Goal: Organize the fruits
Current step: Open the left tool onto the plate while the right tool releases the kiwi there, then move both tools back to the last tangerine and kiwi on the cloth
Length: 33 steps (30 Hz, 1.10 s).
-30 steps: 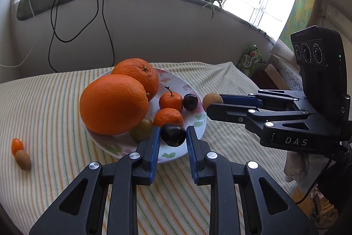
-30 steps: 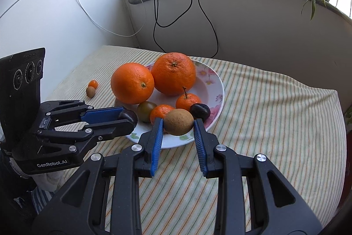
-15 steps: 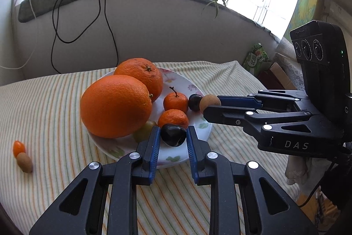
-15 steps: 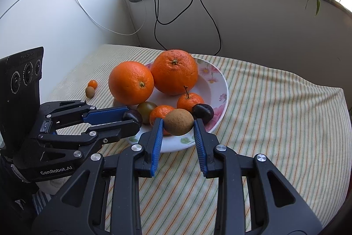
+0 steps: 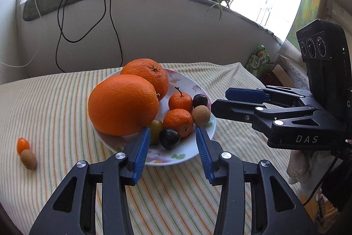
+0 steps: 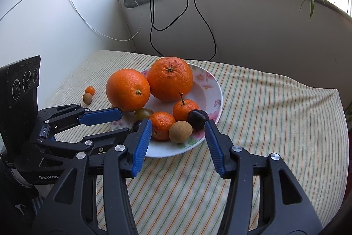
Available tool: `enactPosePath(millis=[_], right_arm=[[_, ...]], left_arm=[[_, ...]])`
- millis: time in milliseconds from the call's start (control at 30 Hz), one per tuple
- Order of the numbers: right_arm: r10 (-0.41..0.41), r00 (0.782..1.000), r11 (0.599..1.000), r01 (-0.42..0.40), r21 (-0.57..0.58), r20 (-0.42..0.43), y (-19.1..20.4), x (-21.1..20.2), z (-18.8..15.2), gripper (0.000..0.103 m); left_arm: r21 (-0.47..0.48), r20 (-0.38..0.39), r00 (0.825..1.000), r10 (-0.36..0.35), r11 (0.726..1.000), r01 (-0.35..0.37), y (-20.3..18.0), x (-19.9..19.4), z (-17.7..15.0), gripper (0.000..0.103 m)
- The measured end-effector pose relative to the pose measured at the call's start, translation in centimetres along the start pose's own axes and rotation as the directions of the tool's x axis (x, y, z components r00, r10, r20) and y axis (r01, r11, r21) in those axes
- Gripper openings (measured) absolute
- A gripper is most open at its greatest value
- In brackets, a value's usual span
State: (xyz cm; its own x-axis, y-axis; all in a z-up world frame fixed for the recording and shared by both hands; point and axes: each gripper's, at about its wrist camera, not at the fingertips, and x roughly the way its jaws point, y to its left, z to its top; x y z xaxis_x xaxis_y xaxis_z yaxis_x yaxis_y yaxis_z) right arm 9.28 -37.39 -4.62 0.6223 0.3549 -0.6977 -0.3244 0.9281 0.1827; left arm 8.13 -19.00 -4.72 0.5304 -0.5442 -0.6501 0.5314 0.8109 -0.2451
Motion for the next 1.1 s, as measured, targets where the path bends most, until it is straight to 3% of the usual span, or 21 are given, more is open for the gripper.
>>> enactPosePath(millis=[67, 267, 500, 567, 700, 1100], right_arm=[[0.002, 1.000, 1.000, -0.002, 0.004, 0.007, 0.0, -0.2, 0.1, 0.060], [0.000, 1.000, 1.000, 0.000, -0.004, 0.015, 0.7, -0.5, 0.3, 0.061], [-0.006, 0.999, 1.000, 0.006, -0.014, 0.035, 1.7, -1.0, 0.6, 0.076], [-0.006, 0.999, 1.000, 0.007, -0.019, 0.045, 2.0, -1.1, 0.7, 0.082], [-0.009, 0.999, 0.999, 0.011, -0.039, 0.051, 2.9, -1.4, 1.0, 0.083], [0.049, 0.996, 0.993, -0.040, -0.112, 0.074, 7.1, -1.2, 1.8, 0.083]], left_arm=[[0.000, 0.001, 1.000, -0.002, 1.000, 0.002, 0.1, -0.1, 0.0, 0.042], [-0.006, 0.012, 1.000, 0.008, 1.000, -0.008, 0.3, -0.9, -0.3, 0.042], [-0.012, 0.028, 0.999, 0.042, 0.999, -0.042, 0.7, -2.0, -0.3, 0.061], [-0.017, 0.033, 0.998, 0.051, 0.999, -0.051, 0.9, -2.3, -0.3, 0.062], [-0.032, 0.038, 0.996, 0.077, 0.997, -0.076, 1.8, -3.0, -0.4, 0.068], [-0.088, 0.048, 0.987, 0.156, 0.984, -0.152, 6.9, -5.5, -0.8, 0.068]])
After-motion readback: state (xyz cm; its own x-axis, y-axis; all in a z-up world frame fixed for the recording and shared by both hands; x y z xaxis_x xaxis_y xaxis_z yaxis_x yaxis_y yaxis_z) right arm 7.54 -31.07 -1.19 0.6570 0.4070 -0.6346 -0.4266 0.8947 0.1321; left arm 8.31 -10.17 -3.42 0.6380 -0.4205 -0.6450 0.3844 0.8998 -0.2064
